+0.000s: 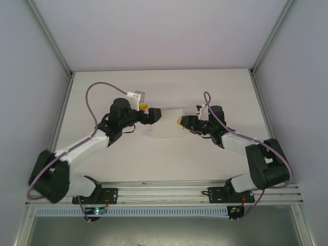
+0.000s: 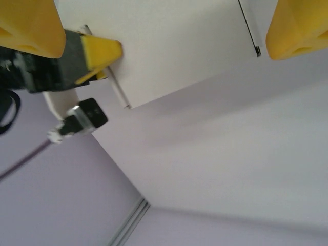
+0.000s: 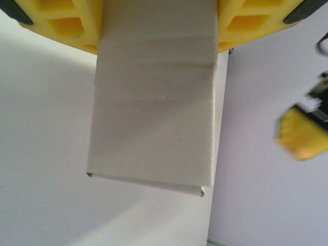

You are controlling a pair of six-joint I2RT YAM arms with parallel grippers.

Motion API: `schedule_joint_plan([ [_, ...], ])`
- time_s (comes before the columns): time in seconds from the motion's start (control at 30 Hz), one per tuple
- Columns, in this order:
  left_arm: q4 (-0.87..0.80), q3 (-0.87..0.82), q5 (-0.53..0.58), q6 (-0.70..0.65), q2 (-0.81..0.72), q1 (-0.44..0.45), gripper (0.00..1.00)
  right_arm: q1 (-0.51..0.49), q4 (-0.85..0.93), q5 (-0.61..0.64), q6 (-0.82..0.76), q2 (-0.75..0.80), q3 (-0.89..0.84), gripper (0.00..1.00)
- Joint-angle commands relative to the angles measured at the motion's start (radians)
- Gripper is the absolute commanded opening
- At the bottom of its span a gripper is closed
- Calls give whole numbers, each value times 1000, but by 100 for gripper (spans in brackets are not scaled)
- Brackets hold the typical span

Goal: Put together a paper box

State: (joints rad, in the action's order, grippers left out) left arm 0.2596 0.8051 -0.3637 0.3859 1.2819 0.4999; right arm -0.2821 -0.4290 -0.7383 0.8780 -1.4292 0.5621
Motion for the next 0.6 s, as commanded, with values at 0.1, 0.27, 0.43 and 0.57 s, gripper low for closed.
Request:
schedule_joint_plan([
  [0.1, -333, 14, 164, -570, -106, 167, 100, 21, 196, 60, 3, 99, 25, 38],
  [0.27, -333, -9, 282, -813, -116, 356, 100, 43, 288, 54, 68, 125, 49, 38],
  [0.43, -295, -20, 325, -932, -114, 452, 100, 63, 325, 50, 126, 122, 73, 34],
  [0.57, -268, -36, 407, -1023, -99, 512, 100, 70, 329, 34, 167, 116, 91, 35],
])
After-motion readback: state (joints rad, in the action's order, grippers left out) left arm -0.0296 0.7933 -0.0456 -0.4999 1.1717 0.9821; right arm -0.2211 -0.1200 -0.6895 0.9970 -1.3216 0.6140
